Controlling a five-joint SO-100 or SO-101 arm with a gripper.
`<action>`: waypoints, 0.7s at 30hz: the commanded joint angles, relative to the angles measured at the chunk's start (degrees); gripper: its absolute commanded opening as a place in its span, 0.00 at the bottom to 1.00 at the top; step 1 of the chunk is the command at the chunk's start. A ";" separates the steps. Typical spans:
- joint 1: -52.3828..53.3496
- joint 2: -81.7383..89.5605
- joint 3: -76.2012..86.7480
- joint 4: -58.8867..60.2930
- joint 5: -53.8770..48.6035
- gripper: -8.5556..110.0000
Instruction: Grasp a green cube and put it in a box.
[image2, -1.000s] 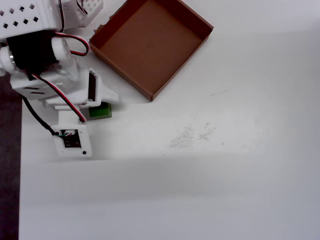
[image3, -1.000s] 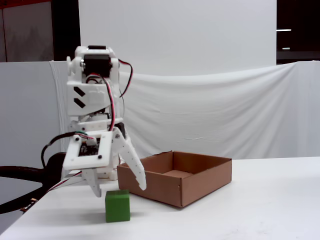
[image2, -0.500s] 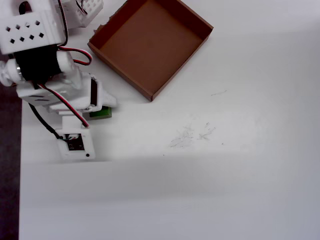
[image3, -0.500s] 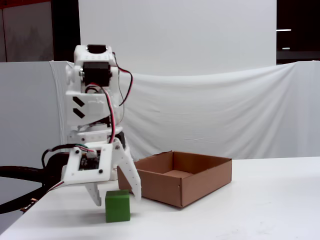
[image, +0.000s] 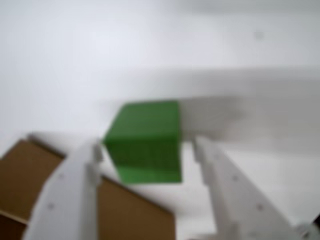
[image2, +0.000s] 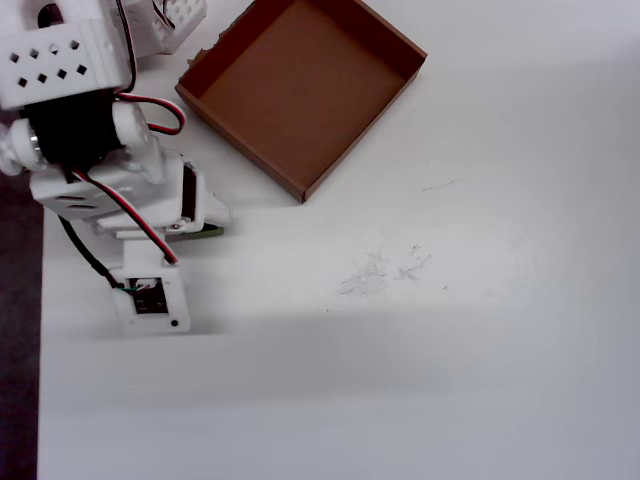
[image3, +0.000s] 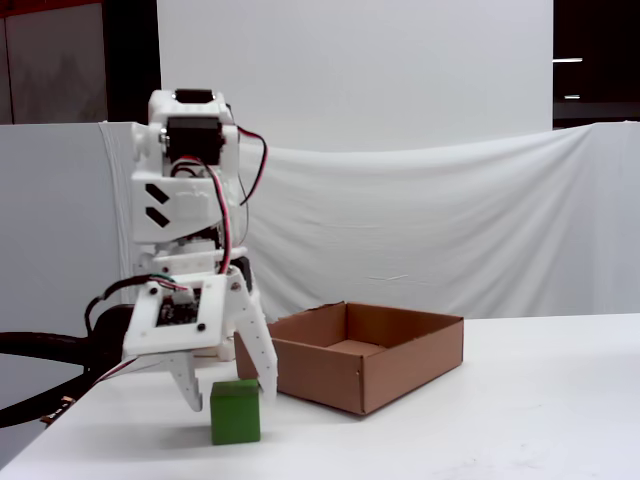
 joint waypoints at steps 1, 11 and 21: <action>-0.62 0.53 -2.64 -0.62 -0.35 0.28; -1.23 0.97 -1.14 -1.05 -0.70 0.24; -1.32 1.05 0.62 -3.16 -0.44 0.23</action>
